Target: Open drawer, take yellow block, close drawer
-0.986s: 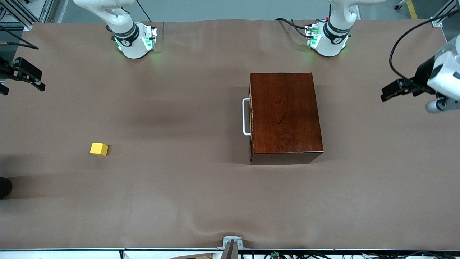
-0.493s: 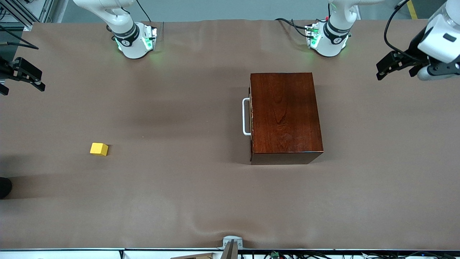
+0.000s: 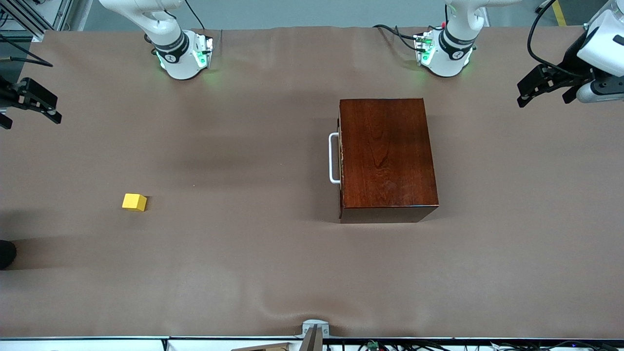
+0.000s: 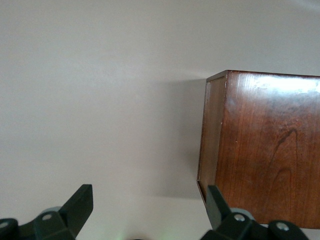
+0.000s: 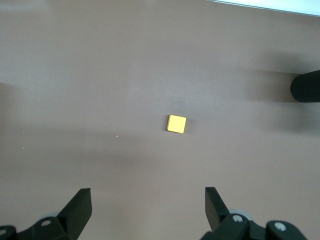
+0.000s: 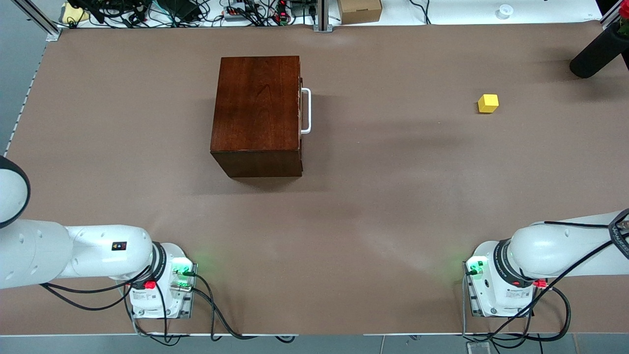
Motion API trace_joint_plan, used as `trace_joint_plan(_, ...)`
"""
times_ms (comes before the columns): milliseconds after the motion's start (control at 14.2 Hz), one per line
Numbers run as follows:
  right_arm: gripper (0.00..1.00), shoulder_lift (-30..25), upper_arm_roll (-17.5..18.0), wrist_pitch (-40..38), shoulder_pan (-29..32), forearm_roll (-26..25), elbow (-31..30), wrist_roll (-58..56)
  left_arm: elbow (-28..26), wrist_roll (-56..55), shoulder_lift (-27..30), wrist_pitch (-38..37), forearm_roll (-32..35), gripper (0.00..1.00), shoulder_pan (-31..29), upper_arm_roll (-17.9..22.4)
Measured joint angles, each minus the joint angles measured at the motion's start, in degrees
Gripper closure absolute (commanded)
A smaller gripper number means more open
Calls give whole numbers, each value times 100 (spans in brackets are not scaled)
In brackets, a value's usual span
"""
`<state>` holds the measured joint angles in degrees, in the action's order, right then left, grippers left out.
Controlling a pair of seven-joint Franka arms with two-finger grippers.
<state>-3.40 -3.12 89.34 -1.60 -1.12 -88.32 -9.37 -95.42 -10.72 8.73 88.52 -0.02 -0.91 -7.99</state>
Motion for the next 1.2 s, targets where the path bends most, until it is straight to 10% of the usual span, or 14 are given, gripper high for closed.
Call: trace_joint_plan(1198,0,0,-13,0,11,0,0,0,79,3,-131,-157,0,0,5,-70)
